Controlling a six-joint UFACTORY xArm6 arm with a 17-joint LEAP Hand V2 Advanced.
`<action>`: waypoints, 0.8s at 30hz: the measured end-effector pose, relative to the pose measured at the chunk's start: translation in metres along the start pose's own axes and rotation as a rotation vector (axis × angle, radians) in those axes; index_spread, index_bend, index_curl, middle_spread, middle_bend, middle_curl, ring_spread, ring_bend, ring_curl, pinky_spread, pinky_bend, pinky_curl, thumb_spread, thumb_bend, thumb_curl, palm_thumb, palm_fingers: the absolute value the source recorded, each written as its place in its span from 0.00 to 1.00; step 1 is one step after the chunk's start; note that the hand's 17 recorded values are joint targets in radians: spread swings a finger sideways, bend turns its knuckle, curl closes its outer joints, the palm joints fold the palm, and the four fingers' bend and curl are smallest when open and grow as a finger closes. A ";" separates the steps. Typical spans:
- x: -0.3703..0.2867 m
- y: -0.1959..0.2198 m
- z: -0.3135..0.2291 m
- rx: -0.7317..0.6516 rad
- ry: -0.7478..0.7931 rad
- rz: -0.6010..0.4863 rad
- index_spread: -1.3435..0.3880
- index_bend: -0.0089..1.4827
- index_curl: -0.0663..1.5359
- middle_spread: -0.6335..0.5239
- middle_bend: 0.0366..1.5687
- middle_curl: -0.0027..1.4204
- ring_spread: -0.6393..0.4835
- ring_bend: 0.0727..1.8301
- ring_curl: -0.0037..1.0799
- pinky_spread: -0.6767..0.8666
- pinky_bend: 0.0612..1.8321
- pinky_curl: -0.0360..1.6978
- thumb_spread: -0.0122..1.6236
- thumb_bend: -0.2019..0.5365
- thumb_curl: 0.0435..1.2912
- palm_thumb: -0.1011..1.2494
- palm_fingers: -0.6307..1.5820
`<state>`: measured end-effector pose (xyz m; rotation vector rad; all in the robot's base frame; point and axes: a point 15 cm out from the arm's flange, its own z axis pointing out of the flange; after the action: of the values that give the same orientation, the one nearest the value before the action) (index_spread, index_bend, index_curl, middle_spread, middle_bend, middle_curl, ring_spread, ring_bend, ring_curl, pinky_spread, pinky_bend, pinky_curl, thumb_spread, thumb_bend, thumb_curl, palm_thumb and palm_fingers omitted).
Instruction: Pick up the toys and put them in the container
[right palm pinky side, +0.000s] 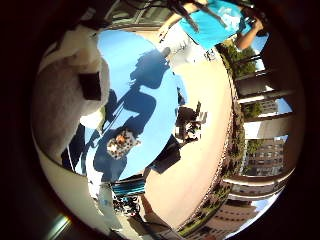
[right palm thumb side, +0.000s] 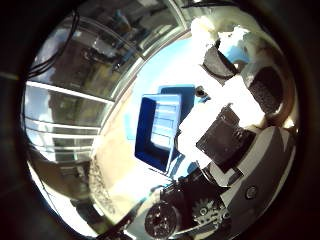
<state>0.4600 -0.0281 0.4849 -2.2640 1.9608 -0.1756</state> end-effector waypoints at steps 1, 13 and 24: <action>-0.015 0.000 -0.002 0.001 -0.006 -0.015 0.36 0.53 0.63 0.41 0.80 0.68 0.50 0.82 0.70 0.52 0.86 0.46 0.82 0.25 0.32 0.73 0.69; -0.168 0.005 0.016 -0.075 -0.069 -0.165 0.34 0.48 0.77 0.41 0.82 0.68 0.50 0.83 0.69 0.52 0.85 0.48 0.82 0.25 0.32 0.73 0.69; -0.227 0.001 0.083 -0.234 -0.204 -0.164 0.34 0.44 0.84 0.42 0.82 0.67 0.50 0.83 0.68 0.52 0.84 0.49 0.81 0.26 0.32 0.74 0.69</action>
<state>0.4411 0.1987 0.4042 -2.4721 1.7739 0.2732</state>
